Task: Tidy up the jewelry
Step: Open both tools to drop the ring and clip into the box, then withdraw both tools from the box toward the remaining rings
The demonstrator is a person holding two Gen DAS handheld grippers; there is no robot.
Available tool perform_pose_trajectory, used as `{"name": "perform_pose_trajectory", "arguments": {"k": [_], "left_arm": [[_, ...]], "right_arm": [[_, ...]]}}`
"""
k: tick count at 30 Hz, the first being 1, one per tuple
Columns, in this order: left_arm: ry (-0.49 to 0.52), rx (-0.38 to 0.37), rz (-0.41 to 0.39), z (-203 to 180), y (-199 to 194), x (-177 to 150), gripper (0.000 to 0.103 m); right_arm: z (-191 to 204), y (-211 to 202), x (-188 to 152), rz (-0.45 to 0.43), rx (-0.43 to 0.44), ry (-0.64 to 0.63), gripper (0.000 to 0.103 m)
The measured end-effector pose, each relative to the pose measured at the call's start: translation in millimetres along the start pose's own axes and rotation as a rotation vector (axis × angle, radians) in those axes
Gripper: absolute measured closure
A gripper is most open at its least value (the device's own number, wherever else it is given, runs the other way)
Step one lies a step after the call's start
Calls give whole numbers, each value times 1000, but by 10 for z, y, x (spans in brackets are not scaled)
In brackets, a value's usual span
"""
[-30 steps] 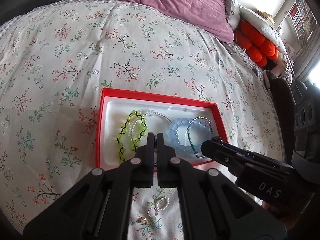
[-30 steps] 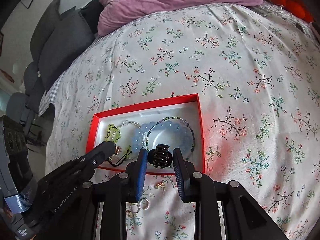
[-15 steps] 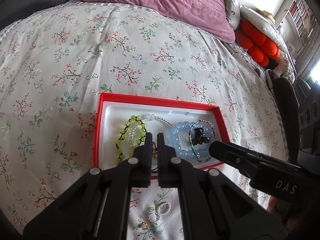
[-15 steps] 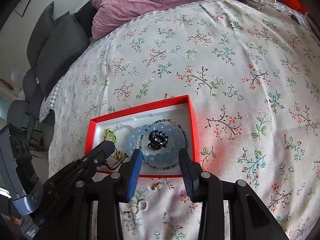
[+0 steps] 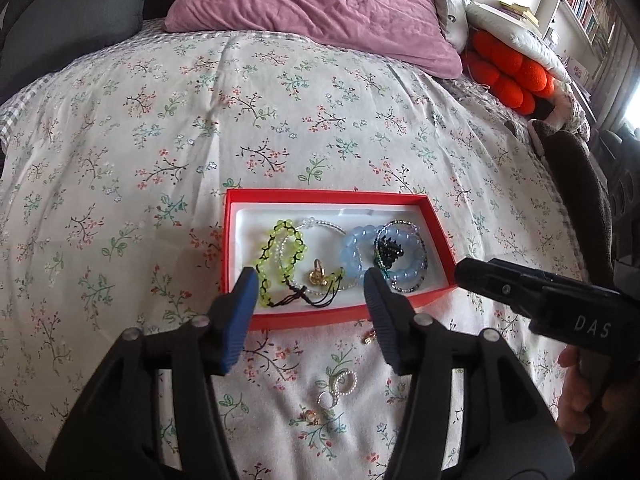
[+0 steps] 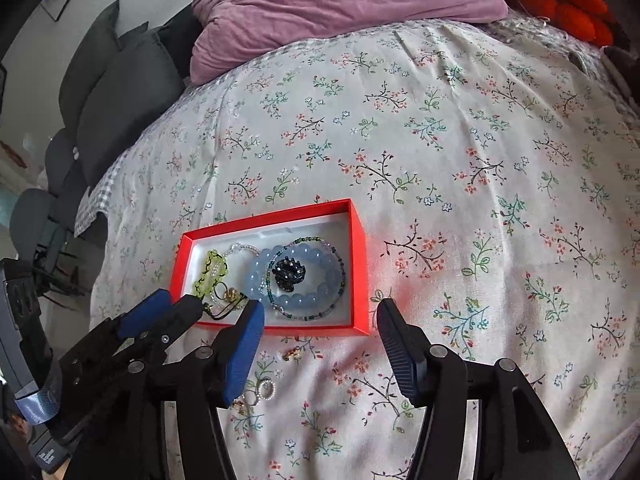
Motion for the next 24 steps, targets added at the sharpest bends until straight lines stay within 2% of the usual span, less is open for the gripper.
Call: {"name": "perform_pose_trajectory", "arguments": {"k": [6, 9, 13, 19, 24], "left_arm": [[10, 22, 15, 7, -79, -85, 20], [15, 37, 37, 15, -96, -150, 17], [28, 59, 57, 38, -124, -245, 6], [55, 69, 88, 60, -138, -387, 5], [100, 86, 124, 63, -93, -524, 5]], "right_arm": [[-90, -115, -83, -17, -28, -27, 33], [-136, -130, -136, -18, -48, -41, 27], [-189, -131, -200, -14, -79, -67, 19], [-237, -121, -357, -7, -118, -114, 19], [-271, -11, -543, 39, -156, -163, 19]]}}
Point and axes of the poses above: each gripper's, at about its wrist camera, not at the fingertips, and y roughly the way its jaws point, z to its left, x to its top, the point moved 7 cm from there along y, roughly the way its jaws point, and after that the axes turned 11 degrees about y, right-handed, at the moved point
